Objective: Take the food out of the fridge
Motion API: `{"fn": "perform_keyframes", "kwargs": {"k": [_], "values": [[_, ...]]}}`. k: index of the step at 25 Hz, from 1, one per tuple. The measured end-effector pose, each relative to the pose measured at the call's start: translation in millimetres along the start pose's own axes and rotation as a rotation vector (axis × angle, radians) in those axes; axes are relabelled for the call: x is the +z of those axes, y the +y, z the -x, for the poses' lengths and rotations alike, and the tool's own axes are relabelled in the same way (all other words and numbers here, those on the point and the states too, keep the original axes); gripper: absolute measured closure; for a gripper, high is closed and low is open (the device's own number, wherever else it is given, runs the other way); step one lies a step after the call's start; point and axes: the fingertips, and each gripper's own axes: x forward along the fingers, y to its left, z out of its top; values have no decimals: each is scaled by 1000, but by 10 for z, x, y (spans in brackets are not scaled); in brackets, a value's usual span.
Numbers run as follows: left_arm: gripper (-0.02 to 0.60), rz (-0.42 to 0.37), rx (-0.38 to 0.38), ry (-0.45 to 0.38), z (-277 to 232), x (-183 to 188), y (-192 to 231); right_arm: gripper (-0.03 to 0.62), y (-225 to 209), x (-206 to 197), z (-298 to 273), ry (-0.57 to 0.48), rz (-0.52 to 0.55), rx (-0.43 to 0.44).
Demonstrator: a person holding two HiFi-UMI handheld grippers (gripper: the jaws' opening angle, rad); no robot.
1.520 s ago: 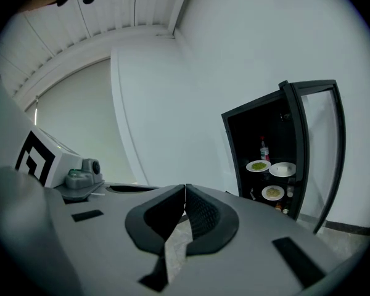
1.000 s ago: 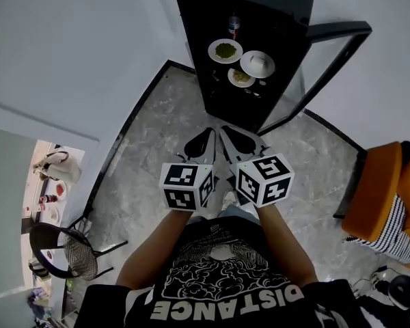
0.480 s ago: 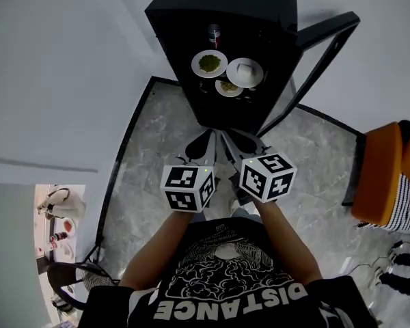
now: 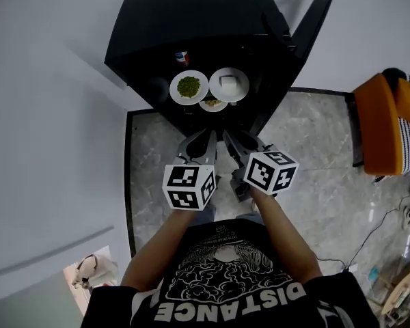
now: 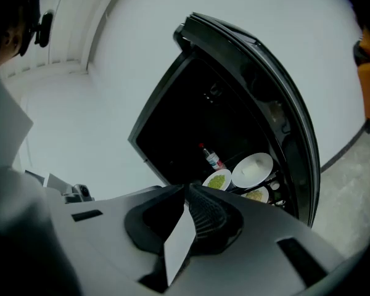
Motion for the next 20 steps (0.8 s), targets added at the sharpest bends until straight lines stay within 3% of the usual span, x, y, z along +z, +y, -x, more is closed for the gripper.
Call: {"fn": "perform_keyframes", "kwargs": {"k": [3, 12, 16, 20], "values": [[579, -36, -96, 33, -185, 16, 109, 591, -184, 46, -147, -91, -94, -78], [579, -101, -289, 91, -702, -59, 278, 588, -801, 20, -450, -300, -280, -204], [579, -133, -347, 104, -886, -152, 284, 507, -1093, -71, -585, -351, -341, -221], [578, -166, -386, 126, -1015, -256, 328, 502, -1416, -194, -773, -400, -418, -247]]}}
